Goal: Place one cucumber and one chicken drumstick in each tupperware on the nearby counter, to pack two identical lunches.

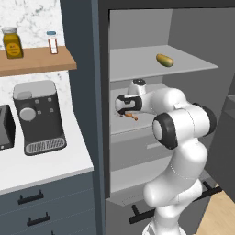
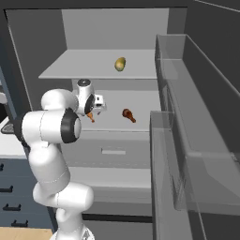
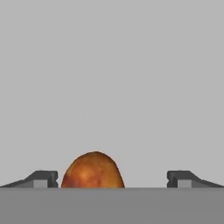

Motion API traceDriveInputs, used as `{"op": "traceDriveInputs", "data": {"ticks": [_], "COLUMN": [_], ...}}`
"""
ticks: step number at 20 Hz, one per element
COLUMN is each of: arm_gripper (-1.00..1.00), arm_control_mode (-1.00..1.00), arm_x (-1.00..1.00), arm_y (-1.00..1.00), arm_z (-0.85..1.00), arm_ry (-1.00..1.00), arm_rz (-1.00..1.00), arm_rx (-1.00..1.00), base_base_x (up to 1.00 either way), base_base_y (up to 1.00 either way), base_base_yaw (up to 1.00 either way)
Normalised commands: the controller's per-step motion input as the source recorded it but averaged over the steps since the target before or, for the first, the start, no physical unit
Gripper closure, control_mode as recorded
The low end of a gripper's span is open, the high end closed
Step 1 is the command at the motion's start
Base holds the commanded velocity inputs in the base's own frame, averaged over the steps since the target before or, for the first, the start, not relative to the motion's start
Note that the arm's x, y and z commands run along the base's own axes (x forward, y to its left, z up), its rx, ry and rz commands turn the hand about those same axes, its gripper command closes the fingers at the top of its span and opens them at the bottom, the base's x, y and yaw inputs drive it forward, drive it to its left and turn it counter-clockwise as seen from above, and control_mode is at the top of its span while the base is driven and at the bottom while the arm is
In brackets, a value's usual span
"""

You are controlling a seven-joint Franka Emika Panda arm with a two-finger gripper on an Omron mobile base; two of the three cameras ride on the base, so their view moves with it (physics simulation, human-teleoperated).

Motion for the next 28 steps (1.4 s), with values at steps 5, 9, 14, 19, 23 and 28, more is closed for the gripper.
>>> {"op": "traceDriveInputs", "data": {"ticks": [5,9,14,19,23,28], "arm_gripper": [1.0,1.0,1.0,1.0,1.0,1.0], "arm_control_mode": [-1.0,-1.0,-1.0,-1.0,-1.0,-1.0], "arm_x": [-0.06,-0.08,-0.35,-1.0,-1.0,-0.86], "arm_y": [0.0,0.0,-0.05,-0.41,-0.4,-0.11], "arm_z": [-0.03,-0.01,-0.1,0.0,0.2,0.81], "arm_ry": [0.01,0.03,0.01,-0.09,-0.04,0.01], "arm_rz": [0.0,0.0,0.0,0.0,0.0,0.0], "arm_rx": [0.0,0.0,0.01,0.13,0.18,0.14], "base_base_x": [0.0,0.0,0.0,0.0,0.0,0.0], "base_base_y": [0.0,0.0,0.0,0.0,0.0,0.0], "base_base_yaw": [0.0,0.0,0.0,0.0,0.0,0.0]}}
